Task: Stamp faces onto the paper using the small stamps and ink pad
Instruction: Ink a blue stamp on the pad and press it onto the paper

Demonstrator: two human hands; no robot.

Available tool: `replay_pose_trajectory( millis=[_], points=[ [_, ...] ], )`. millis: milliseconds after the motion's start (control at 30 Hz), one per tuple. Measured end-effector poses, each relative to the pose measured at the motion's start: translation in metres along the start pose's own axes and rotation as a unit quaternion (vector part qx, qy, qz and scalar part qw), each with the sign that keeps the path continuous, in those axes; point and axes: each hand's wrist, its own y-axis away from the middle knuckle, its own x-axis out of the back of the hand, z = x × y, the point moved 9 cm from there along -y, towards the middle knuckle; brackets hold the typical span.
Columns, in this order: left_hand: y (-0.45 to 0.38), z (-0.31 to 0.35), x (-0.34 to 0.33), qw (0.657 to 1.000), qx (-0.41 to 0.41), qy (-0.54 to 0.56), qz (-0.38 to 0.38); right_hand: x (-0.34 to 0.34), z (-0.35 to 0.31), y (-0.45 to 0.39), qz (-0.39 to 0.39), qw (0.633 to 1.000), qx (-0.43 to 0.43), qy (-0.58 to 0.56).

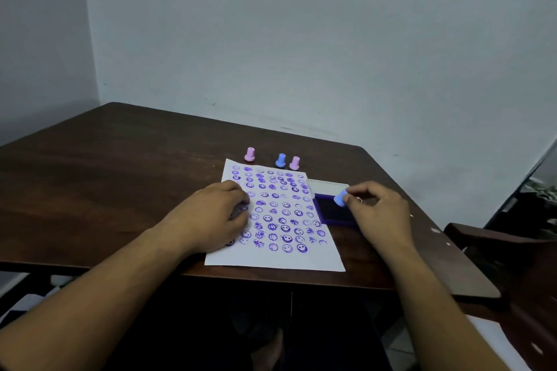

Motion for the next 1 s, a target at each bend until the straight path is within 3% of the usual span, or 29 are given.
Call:
replay_pose_trajectory(
  millis=[133,400,567,1000],
  points=[
    [0.001,0.000,0.000,1.000,0.003,0.004,0.011,0.000,-0.001,0.009,0.013,0.999,0.039,0.026],
    [0.003,0.002,0.000,1.000,0.003,0.004,0.010,-0.014,-0.011,0.011,-0.039,0.989,0.074,0.121],
    [0.003,0.001,0.000,1.000,0.003,0.005,0.013,-0.019,-0.008,0.008,-0.061,0.989,0.059,0.120],
    [0.003,-0.003,0.001,1.000,0.009,0.023,0.008,-0.018,-0.011,0.013,-0.030,0.987,0.085,0.133]
  ],
)
